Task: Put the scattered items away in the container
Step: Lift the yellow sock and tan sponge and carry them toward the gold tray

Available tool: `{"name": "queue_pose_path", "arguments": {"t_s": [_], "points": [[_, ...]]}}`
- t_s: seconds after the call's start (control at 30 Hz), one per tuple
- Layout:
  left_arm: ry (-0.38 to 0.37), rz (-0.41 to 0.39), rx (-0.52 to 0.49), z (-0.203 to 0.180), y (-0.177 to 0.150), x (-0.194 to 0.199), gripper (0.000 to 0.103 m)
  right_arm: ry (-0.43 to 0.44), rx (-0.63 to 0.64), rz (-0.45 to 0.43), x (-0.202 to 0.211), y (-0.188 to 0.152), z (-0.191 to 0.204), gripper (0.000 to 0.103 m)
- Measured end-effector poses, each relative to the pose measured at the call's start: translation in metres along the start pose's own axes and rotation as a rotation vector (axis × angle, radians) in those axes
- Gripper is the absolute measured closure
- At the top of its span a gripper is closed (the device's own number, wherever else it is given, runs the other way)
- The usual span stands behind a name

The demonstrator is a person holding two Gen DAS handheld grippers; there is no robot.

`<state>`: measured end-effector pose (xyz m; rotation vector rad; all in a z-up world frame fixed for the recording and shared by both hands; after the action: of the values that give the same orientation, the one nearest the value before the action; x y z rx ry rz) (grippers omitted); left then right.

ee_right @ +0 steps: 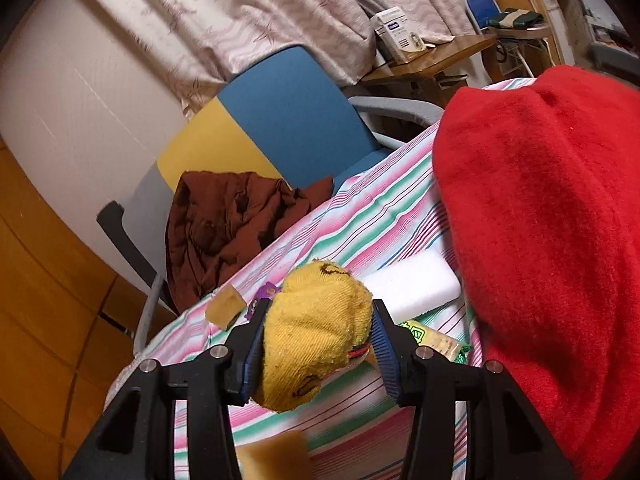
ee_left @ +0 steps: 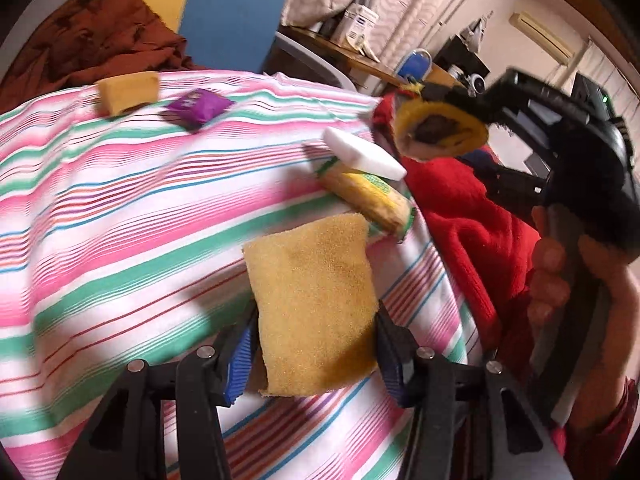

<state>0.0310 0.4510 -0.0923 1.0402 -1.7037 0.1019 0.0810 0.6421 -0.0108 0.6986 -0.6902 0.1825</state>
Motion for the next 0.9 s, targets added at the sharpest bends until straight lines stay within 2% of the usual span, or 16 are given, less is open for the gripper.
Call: {"name": "queue_pose_path", "arguments": {"t_s": [0.33, 0.5, 0.67, 0.9], "points": [[0.057, -0.122, 0.005, 0.029, -0.018, 0.055, 0.050, -0.025, 0.086, 0.092, -0.022, -0.011, 0.017, 0.053], [0.063, -0.135, 0.039, 0.048, -0.037, 0.071, 0.050, -0.055, 0.151, 0.140, -0.034, -0.019, 0.028, 0.053], [0.077, -0.145, 0.069, 0.068, -0.055, 0.086, 0.050, -0.088, 0.269, 0.174, -0.045, -0.032, 0.049, 0.053], [0.100, -0.197, 0.108, 0.089, -0.070, 0.120, 0.050, -0.119, 0.433, 0.218, -0.057, -0.055, 0.079, 0.053]]}}
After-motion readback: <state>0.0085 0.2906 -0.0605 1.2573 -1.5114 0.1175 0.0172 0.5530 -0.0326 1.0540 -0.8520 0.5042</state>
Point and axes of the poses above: each gripper's, at about its wrist camera, not at the fingertips, and x roughly against the way its jaws point, z to its left, y to its top, the point moved 7 cm from there along -x, roughly the way its jaws point, and after that the axes turned 9 degrees about z, right-handed, at the moved point
